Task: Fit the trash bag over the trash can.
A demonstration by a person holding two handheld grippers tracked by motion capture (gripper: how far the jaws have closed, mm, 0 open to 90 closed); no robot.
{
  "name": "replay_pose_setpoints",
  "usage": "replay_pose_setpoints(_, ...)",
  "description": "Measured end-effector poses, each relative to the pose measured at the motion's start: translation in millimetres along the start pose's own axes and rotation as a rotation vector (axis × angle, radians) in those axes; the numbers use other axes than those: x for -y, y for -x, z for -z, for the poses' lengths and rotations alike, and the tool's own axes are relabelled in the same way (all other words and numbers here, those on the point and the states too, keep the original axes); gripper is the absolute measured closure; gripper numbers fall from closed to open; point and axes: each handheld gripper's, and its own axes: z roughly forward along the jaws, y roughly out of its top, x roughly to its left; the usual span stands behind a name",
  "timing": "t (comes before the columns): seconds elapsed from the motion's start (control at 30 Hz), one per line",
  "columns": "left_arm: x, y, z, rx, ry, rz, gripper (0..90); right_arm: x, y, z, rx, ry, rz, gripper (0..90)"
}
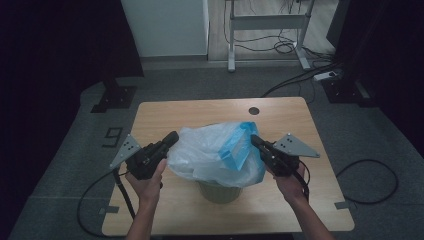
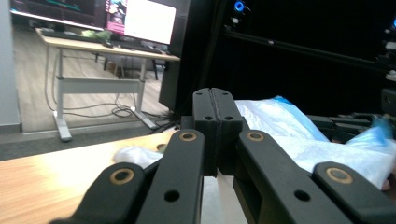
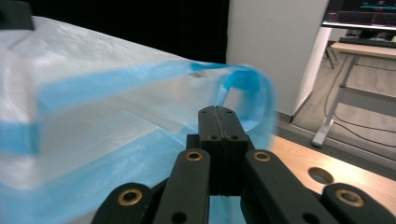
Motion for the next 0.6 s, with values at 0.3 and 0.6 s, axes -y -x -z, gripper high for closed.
replay_pose_setpoints(0.3, 0.0, -6.0, -0.7, -0.036, 0.047, 0.001, 89.9, -12.5, 26.7, 4.1, 0.081, -0.017, 0.03, 89.3)
replay_pose_setpoints(0.6, -9.2, -8.4, -6.0, -0.023, 0.088, 0.002, 89.9, -51.1, 34.2, 5.5, 0.099, 0.046, 0.058, 89.3)
